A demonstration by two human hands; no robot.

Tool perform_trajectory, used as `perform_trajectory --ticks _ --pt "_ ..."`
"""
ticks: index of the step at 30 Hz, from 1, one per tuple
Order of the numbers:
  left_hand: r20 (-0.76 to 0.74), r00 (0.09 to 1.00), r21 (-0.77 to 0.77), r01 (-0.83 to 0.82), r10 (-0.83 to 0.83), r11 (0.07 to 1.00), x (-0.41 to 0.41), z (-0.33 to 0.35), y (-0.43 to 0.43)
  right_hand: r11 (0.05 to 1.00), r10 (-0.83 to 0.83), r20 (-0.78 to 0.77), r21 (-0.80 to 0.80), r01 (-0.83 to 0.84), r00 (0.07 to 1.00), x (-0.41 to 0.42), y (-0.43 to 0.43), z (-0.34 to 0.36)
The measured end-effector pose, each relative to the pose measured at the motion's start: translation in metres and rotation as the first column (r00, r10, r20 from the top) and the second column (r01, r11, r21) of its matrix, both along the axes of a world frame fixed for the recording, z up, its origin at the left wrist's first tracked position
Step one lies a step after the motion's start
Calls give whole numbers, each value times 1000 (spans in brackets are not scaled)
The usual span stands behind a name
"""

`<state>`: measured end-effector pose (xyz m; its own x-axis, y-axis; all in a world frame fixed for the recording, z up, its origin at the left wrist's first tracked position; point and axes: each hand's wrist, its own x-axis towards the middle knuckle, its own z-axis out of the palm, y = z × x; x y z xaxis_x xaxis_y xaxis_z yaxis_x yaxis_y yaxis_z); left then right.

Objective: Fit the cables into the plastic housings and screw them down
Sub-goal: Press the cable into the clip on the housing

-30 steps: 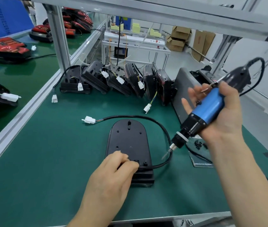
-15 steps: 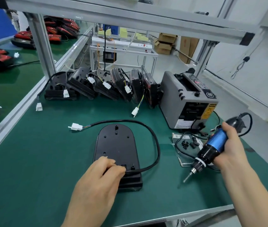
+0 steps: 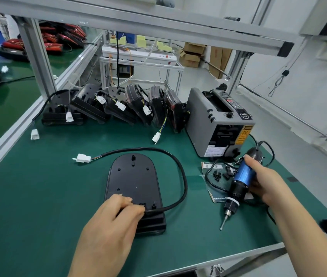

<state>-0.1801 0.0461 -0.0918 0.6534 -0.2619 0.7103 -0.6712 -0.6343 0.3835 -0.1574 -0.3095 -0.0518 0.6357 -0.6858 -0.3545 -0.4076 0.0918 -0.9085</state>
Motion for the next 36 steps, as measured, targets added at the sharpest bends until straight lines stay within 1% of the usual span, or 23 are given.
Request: perform_trajectory --ticks 3,5,10,13,16,20,21,22,23,24,25,26,27,28,30,33,36 --pt "-8 1000 4 0 1 1000 0 0 0 984 51 -95 -164 -66 994 0 -6 1" --pt "-2 1000 0 -4 4 1000 0 0 -1 967 60 -133 -238 -91 989 1 -10 2" --pt "10 1000 -17 10 -10 1000 0 -1 -1 946 95 -233 -282 -161 968 -1 -18 5" --pt "22 1000 -14 9 -9 1000 1 -2 0 930 81 -273 -326 -171 959 -4 -21 9" --pt "21 1000 -23 9 -9 1000 1 -3 0 886 50 -337 -420 -197 940 -5 -21 11" --pt "24 999 -40 26 -25 999 2 -3 0 826 23 -419 -504 -253 908 -8 -17 14" --pt "26 999 -44 34 -33 998 2 -3 0 795 5 -434 -545 -266 901 -9 -15 16" --pt "25 999 -45 40 -39 998 2 -3 0 746 -17 -429 -607 -274 903 -9 -14 19" --pt "25 999 -45 42 -41 998 2 -3 0 692 -23 -388 -671 -265 921 -8 -12 23" --pt "26 999 -45 42 -41 998 2 -3 0 657 1 -306 -717 -232 952 -6 -8 27" --pt "26 999 -45 42 -41 998 2 -3 1 659 51 -200 -729 -183 979 -2 -4 32" --pt "23 999 -45 41 -40 998 2 -4 0 708 108 -82 -693 -134 991 3 1 36" --pt "19 999 -45 38 -37 998 2 -4 0 774 156 13 -622 -115 988 10 7 39" --pt "17 999 -44 32 -31 999 2 -4 0 834 184 72 -539 -117 980 18 12 40" --pt "19 1000 -37 14 -13 999 2 -4 -1 915 181 123 -385 -121 976 35 19 39" --pt "17 1000 -49 21 -20 999 2 -4 -1 980 98 181 -187 -64 979 55 21 35" --pt "23 999 -51 27 -25 998 3 -5 -1 998 -10 199 -56 22 980 65 19 31"
